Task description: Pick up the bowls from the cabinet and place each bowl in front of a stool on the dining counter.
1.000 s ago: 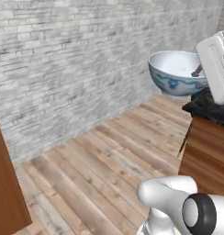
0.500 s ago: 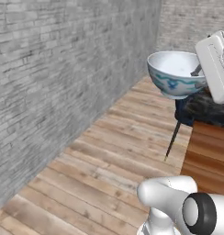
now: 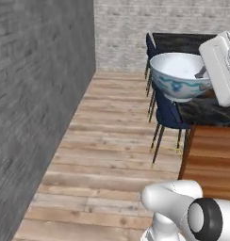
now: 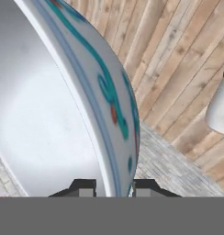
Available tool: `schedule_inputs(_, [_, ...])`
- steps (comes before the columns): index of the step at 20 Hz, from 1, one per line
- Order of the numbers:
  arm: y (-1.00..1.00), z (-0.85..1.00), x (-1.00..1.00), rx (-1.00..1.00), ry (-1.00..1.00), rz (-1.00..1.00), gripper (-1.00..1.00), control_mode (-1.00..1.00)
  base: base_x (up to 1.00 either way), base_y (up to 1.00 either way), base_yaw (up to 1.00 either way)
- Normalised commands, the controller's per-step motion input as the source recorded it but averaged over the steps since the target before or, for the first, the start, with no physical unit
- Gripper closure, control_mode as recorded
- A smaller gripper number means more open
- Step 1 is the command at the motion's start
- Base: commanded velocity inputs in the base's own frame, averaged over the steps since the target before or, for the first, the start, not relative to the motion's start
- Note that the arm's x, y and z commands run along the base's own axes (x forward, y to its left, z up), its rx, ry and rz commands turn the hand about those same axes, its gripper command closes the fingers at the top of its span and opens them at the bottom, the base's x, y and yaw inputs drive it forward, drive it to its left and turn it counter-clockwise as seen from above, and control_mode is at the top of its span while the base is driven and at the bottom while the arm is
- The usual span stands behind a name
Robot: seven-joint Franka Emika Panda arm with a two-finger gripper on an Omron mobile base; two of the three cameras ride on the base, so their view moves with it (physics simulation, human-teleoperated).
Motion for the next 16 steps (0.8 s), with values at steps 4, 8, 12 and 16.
schedule_inputs(4, [0.00, 0.00, 0.00, 0.00, 0.00, 0.00, 1.00, 1.00, 0.93, 0.79, -0.67])
schedule_inputs(8, [0.00, 0.00, 0.00, 0.00, 0.00, 0.00, 1.00, 1.00, 1.00, 0.84, -0.62])
schedule_inputs(12, [0.00, 0.00, 0.00, 0.00, 0.00, 0.00, 1.00, 1.00, 1.00, 0.88, -0.59])
schedule_inputs(16, [0.00, 0.00, 0.00, 0.00, 0.00, 0.00, 1.00, 1.00, 1.00, 0.88, -0.58])
